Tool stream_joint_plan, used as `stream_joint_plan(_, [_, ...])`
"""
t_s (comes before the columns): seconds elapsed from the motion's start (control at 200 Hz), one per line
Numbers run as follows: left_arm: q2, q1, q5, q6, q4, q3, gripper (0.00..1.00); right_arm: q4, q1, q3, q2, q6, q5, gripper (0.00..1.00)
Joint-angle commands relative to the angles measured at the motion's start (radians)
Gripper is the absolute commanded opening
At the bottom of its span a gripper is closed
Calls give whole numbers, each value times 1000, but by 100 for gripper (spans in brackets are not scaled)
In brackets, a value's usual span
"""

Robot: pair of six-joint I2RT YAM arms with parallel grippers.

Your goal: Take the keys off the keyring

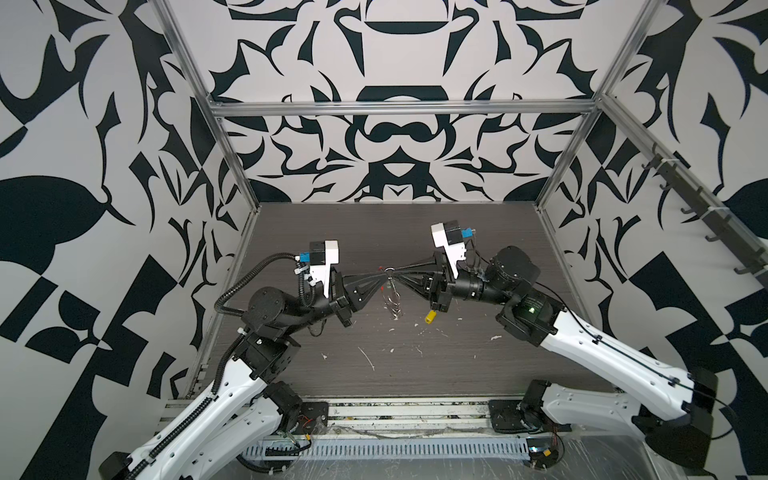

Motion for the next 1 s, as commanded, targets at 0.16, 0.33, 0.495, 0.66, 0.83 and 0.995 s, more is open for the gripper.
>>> stream_joint_plan(0.16, [1, -3, -3, -24, 36, -4, 8, 14, 8, 21, -29, -20, -4, 0])
stream_joint_plan(0.33, [-55, -3, -39, 9, -74, 10, 60, -99, 6, 43, -59, -78, -10, 0])
stream_joint_plan(0.495, [-78, -3, 31, 66, -276, 102, 59, -275, 6, 108, -39, -139, -60, 0])
stream_joint_plan(0.66, [-35, -2, 107, 102, -462, 193, 52, -434, 5, 178, -17, -225, -122, 0])
stream_joint_plan(0.83, [9, -2, 143, 145, -637, 277, 49, -586, -12, 261, 18, -304, -207, 0])
stream_joint_plan(0.995, [47, -2, 200, 195, -747, 345, 48, -683, -33, 323, 53, -345, -266, 0])
